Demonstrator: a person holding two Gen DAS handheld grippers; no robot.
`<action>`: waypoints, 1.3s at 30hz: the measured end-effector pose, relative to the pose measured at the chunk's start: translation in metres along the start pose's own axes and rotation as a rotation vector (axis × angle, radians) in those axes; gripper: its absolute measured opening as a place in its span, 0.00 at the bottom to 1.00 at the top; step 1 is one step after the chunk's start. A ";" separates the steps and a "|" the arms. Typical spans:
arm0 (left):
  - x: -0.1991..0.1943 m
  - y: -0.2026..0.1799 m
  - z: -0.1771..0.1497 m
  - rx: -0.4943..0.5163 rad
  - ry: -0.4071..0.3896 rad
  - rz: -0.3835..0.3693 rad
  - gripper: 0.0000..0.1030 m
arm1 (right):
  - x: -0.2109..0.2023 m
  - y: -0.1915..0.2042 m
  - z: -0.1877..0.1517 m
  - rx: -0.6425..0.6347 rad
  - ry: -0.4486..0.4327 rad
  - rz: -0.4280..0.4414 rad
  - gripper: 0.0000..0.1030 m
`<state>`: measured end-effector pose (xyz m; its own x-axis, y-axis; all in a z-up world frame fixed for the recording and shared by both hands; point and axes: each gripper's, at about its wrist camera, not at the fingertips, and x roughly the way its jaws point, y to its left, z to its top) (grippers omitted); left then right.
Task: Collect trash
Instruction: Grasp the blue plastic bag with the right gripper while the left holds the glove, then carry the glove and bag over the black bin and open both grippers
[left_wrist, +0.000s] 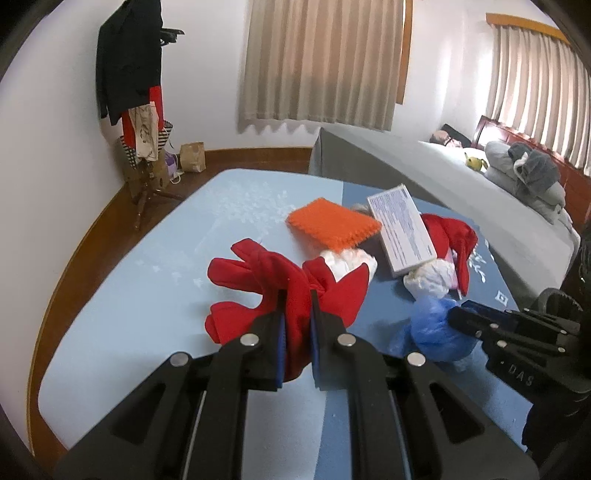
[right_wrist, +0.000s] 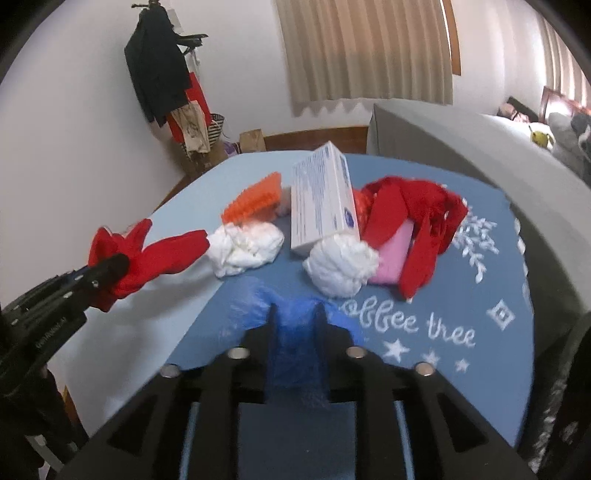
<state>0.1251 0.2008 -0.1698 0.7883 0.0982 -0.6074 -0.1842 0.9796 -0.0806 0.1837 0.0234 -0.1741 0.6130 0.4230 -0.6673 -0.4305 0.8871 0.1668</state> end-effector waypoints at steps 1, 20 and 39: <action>0.001 0.000 0.000 0.000 0.003 0.001 0.10 | 0.002 0.000 -0.002 -0.003 0.004 -0.011 0.45; 0.002 0.005 -0.004 -0.003 0.014 0.014 0.10 | 0.015 -0.005 -0.010 0.011 0.030 -0.010 0.46; -0.035 -0.086 0.028 0.078 -0.091 -0.166 0.10 | -0.106 -0.067 0.019 0.091 -0.193 -0.144 0.46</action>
<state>0.1296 0.1175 -0.1198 0.8544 -0.0541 -0.5169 -0.0039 0.9939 -0.1104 0.1603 -0.0771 -0.1008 0.7823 0.3112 -0.5397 -0.2738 0.9499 0.1509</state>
